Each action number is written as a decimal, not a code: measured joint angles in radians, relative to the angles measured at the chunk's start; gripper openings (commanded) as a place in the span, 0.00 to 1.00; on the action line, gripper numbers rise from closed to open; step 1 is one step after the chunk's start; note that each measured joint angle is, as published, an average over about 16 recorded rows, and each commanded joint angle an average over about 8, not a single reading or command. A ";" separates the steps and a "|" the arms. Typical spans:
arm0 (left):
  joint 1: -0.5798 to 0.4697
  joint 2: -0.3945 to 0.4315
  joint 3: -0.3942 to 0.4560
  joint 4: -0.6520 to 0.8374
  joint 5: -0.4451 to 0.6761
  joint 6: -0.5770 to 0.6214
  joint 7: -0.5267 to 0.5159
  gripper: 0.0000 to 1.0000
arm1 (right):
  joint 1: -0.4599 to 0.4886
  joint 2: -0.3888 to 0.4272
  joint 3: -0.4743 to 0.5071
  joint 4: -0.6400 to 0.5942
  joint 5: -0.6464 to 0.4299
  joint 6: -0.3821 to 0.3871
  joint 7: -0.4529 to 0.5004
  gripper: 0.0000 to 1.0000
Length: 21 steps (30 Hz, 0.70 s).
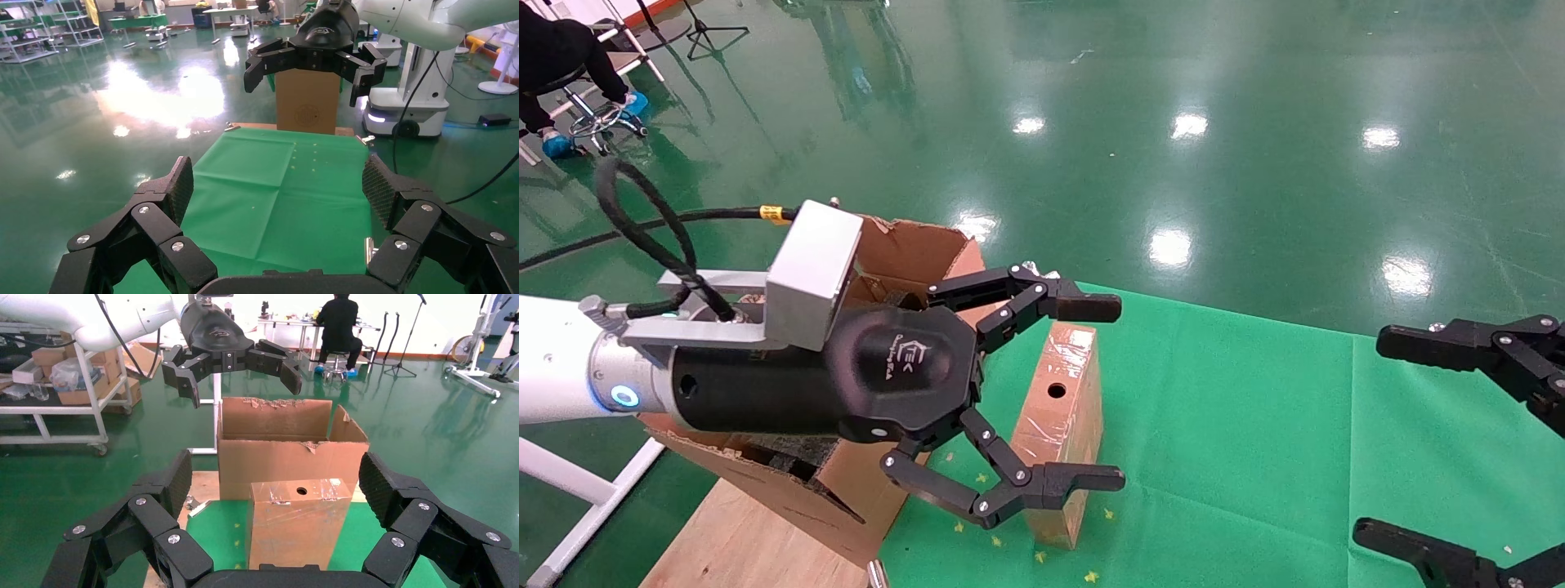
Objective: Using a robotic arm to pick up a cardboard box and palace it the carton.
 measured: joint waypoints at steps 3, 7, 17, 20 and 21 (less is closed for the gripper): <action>0.000 0.000 0.000 0.000 0.000 0.000 0.000 1.00 | 0.000 0.000 0.000 0.000 0.000 0.000 0.000 1.00; 0.000 0.000 0.000 0.000 0.000 0.000 0.000 1.00 | 0.000 0.000 0.000 0.000 0.000 0.000 0.000 1.00; -0.007 -0.005 0.001 -0.013 0.026 -0.013 0.009 1.00 | 0.000 0.000 0.000 0.000 0.000 0.000 0.000 0.56; -0.020 -0.007 0.009 -0.024 0.060 -0.028 0.007 1.00 | 0.000 0.000 0.000 0.000 0.000 0.000 0.000 0.18; -0.026 -0.007 0.013 -0.028 0.074 -0.034 0.006 1.00 | 0.000 0.000 0.000 0.000 0.000 0.000 0.000 0.07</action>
